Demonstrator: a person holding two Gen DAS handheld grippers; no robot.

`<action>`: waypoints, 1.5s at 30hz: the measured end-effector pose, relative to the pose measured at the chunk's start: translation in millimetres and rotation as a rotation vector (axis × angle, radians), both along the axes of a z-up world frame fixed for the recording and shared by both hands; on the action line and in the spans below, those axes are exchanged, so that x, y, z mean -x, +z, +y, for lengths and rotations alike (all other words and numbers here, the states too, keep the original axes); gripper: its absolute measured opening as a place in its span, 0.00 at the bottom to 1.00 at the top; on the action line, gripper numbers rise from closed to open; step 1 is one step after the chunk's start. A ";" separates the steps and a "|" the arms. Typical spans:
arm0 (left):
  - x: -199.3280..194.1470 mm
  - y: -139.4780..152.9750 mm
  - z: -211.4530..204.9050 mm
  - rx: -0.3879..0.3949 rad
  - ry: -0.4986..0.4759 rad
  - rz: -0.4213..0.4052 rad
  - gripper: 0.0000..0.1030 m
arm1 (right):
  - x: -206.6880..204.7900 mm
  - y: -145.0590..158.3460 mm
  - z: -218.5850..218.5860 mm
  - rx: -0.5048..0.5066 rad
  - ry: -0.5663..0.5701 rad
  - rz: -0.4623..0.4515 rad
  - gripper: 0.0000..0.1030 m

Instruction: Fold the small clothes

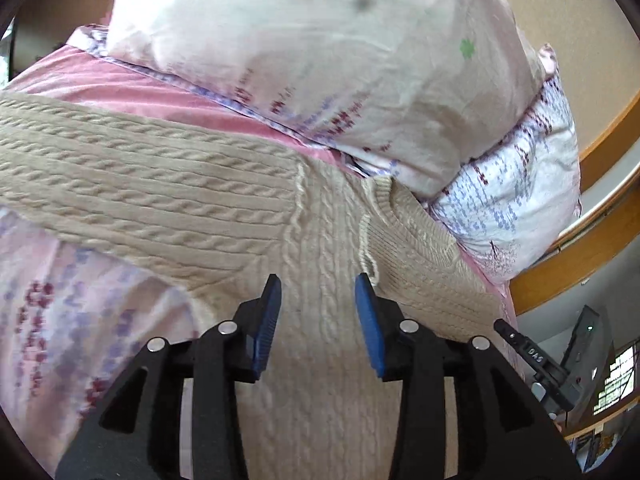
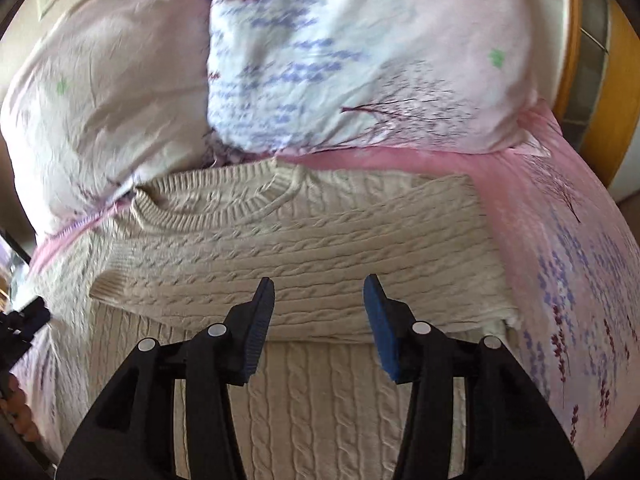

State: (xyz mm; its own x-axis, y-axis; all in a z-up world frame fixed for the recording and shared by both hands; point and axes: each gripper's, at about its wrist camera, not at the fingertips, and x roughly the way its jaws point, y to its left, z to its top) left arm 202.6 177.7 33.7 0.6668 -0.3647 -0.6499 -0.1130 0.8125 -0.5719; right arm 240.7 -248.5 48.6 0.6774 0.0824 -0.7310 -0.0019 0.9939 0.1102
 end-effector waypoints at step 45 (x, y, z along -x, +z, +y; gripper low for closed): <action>-45.7 53.8 -3.6 0.316 0.066 -0.253 0.07 | 23.6 -3.2 -17.5 -0.074 0.039 0.041 0.60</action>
